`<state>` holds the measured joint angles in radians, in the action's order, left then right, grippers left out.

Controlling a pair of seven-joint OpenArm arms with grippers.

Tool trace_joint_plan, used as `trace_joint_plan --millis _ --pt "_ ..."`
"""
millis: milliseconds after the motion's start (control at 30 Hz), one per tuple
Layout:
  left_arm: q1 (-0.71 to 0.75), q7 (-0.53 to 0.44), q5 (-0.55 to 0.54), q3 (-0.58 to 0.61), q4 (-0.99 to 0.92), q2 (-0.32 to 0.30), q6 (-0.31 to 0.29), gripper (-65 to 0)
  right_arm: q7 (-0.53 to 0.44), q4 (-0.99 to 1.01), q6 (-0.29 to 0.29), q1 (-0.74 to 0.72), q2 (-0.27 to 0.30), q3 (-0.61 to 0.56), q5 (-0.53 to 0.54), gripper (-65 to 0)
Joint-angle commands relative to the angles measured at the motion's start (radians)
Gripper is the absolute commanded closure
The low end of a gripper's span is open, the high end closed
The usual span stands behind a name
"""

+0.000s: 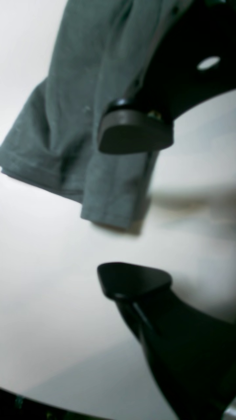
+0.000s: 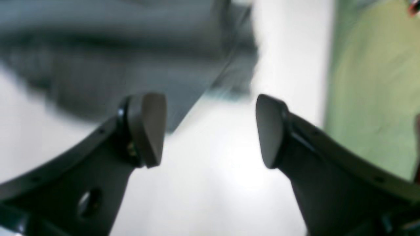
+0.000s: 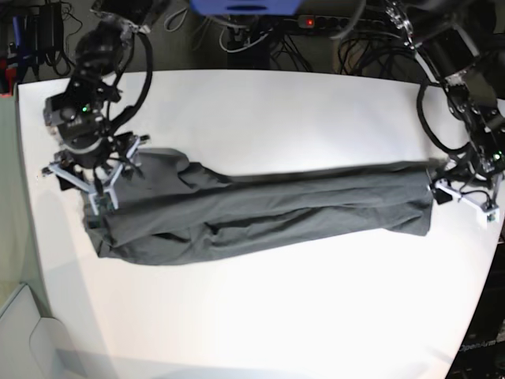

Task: Layout the t-shirt on the table in an organized manner, then fold the t-shirt properly
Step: 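Lower the folded edge onto the shirt and release with both grippers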

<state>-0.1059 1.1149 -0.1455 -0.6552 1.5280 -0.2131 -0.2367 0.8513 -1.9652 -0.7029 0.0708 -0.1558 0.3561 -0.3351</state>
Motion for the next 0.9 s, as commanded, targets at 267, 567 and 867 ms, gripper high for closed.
trace_joint_plan --millis 267,567,867 --pt "0.087 -0.074 -0.004 -0.004 0.049 -0.007 0.000 -49.7 -0.037 0.106 0.005 -0.024 -0.001 -0.035 0.017 -43.3" --pt "0.139 -0.072 -0.006 -0.005 0.081 -0.001 0.000 -49.7 -0.082 0.263 0.005 -0.067 -0.001 -0.039 0.017 -43.4" --pt "0.186 -0.062 0.002 -0.005 0.200 0.025 0.000 -49.7 -0.122 0.398 0.005 -0.067 -0.001 -0.035 0.017 -43.3"
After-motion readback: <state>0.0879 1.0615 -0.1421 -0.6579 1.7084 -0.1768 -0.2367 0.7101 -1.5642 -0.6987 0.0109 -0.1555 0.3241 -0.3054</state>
